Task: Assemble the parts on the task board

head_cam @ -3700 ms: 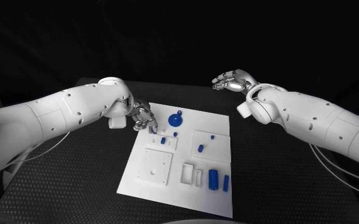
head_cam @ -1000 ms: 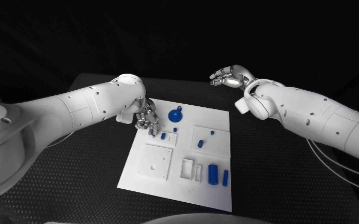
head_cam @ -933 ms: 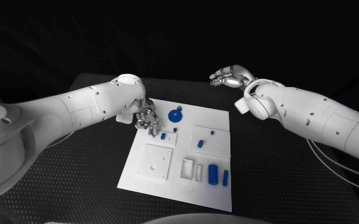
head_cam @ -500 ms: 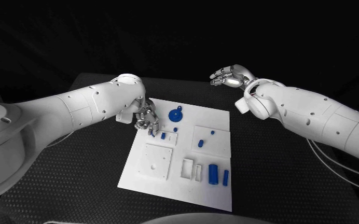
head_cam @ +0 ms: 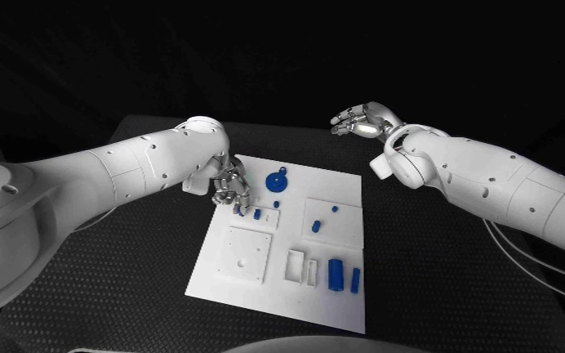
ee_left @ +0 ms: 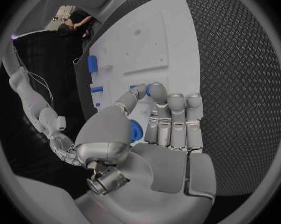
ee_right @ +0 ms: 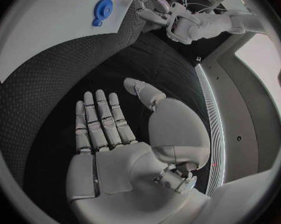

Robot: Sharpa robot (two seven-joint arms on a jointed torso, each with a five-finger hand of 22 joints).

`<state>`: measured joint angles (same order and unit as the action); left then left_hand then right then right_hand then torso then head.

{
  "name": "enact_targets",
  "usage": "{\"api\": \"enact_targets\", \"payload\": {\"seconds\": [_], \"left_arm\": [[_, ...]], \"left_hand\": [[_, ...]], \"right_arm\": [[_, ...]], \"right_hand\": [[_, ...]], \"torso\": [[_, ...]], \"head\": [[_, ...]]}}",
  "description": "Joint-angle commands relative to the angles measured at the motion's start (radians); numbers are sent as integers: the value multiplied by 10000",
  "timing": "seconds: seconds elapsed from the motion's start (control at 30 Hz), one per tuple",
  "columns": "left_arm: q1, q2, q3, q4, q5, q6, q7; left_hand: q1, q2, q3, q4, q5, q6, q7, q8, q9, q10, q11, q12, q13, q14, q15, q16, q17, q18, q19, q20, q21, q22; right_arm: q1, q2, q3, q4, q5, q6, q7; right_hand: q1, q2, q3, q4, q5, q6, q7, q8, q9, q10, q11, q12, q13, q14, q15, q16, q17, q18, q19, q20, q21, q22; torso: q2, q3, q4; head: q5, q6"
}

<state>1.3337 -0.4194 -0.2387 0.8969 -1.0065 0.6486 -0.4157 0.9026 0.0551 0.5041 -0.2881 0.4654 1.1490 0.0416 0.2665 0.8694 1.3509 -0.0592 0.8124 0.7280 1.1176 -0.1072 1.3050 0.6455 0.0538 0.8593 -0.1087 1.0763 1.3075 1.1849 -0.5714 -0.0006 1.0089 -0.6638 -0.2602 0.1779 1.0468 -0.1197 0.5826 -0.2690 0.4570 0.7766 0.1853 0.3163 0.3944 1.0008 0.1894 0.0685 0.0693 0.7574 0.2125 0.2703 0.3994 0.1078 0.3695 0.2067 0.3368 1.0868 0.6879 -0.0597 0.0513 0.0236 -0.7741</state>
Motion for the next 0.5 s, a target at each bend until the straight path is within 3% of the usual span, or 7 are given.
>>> {"api": "enact_targets", "payload": {"seconds": [0.03, 0.5], "left_arm": [[-15, 20, 3, 26, 23, 77, 102], [-156, 127, 3, 4, -28, -126, 29]], "left_hand": [[183, 127, 858, -54, 36, 144, -144, 54, 95, 54, -209, 46, -15, -76, -109, 44, -15, 120, -72, -993, 35, 160], [173, 134, 869, -50, 27, 140, -142, 44, 105, 45, -207, 52, -17, -83, -108, 48, -18, 118, -73, -992, 37, 160]], "right_arm": [[-2, 8, 1, 14, -76, 130, 89], [-2, 13, 1, 17, -76, 138, 90]], "right_hand": [[38, 5, -35, -29, -6, 51, 51, 46, -9, 51, 10, -14, -10, -4, 26, 25, -12, -202, 9, -12, -49, 18], [36, 7, -37, -28, -2, 52, 50, 47, -11, 51, 9, -14, -10, -6, 26, 26, -14, -202, 11, -12, -59, 27]], "torso": [[4, -2, -3], [9, -2, -4]], "head": [[-3, -5], [-7, -14]]}}
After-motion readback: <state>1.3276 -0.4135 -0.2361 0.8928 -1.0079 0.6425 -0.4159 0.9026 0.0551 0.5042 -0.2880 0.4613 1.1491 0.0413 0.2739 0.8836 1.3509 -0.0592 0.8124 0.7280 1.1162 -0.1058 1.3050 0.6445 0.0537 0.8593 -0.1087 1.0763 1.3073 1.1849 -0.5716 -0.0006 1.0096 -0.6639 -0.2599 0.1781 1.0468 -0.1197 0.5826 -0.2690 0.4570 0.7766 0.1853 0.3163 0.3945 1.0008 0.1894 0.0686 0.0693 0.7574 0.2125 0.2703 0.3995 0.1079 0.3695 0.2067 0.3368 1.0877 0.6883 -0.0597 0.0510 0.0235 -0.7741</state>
